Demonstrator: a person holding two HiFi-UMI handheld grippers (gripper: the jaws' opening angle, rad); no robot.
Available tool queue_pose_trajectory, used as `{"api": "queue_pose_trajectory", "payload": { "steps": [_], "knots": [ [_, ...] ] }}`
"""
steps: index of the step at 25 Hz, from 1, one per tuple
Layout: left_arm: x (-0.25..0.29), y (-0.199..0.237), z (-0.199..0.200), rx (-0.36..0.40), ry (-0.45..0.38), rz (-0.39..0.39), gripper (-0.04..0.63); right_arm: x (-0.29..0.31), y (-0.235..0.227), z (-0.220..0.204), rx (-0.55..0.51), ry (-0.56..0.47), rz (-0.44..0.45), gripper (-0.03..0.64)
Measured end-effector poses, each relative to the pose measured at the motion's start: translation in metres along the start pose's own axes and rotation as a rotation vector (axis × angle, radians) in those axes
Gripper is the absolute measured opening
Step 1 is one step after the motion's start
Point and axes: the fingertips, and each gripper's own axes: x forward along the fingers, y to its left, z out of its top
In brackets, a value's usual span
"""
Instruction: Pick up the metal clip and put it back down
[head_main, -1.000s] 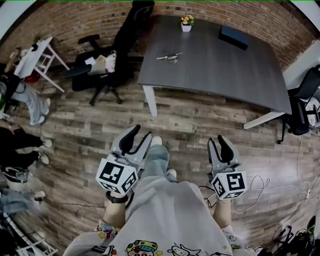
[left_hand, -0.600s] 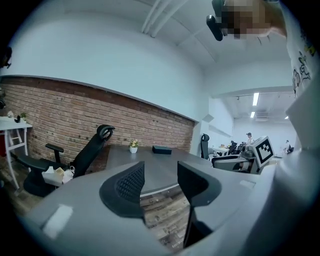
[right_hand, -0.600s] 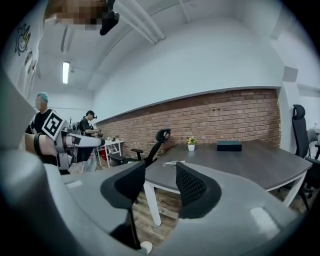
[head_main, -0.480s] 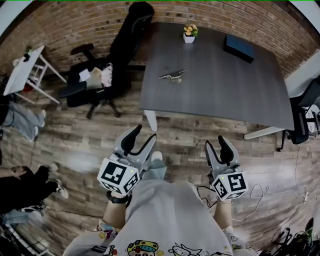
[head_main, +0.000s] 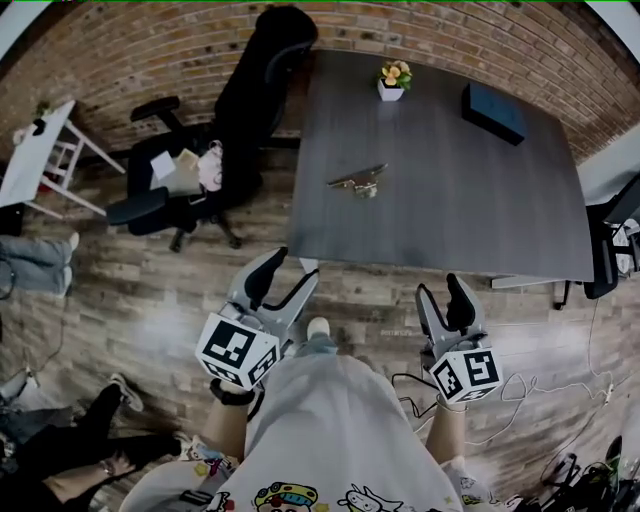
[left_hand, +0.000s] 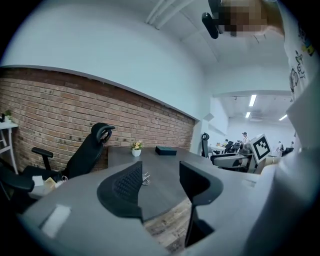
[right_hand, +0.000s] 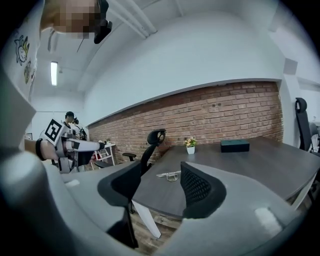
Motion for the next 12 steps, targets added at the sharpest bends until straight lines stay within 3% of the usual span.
{"api": "queue_pose_trajectory", "payload": {
  "steps": [12],
  "knots": [
    [0.04,0.035,-0.011,-0.054,0.063,0.005,0.252,0.064,-0.019,-0.001,0.027,0.07,0.043,0.284]
  ]
}}
